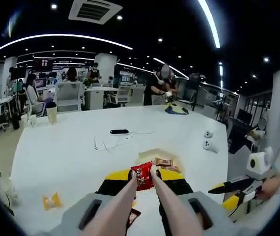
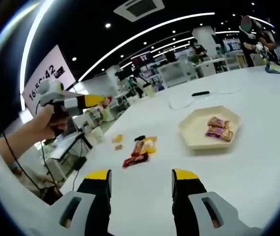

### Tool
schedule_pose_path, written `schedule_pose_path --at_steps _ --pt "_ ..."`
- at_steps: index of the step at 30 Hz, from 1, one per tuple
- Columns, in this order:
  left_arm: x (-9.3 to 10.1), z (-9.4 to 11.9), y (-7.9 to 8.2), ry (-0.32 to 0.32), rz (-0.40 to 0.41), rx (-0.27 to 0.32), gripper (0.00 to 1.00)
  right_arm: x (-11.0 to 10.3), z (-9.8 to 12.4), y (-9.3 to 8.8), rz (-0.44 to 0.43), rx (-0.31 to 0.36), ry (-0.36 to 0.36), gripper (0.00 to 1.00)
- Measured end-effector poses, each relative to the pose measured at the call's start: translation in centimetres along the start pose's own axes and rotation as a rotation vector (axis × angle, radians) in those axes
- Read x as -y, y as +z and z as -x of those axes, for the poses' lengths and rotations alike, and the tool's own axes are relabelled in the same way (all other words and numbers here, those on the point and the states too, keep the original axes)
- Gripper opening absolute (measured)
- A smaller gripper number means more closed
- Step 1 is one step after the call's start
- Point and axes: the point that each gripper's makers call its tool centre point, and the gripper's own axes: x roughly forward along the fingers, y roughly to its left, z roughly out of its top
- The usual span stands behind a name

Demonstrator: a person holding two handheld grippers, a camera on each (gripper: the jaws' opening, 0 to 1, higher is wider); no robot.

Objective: Place the target food into the container with the food tongs after gripping and lifting it, then release it inside without dropping or visibly crushing the food.

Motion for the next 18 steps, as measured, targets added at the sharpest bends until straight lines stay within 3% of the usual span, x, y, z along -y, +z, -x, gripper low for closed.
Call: schedule_pose_path --at_steps 14,18 --pt "1.9 -2.0 1.5 -0.058 -0.021 0.006 0.17 0.7 0.4 0.5 -0.004 0.021 -0.02 0.49" --pt "2.5 -2.7 1.9 -0.088 0.006 0.017 0.17 1.2 0.8 0.2 -0.015 0.021 -0.033 0.49"
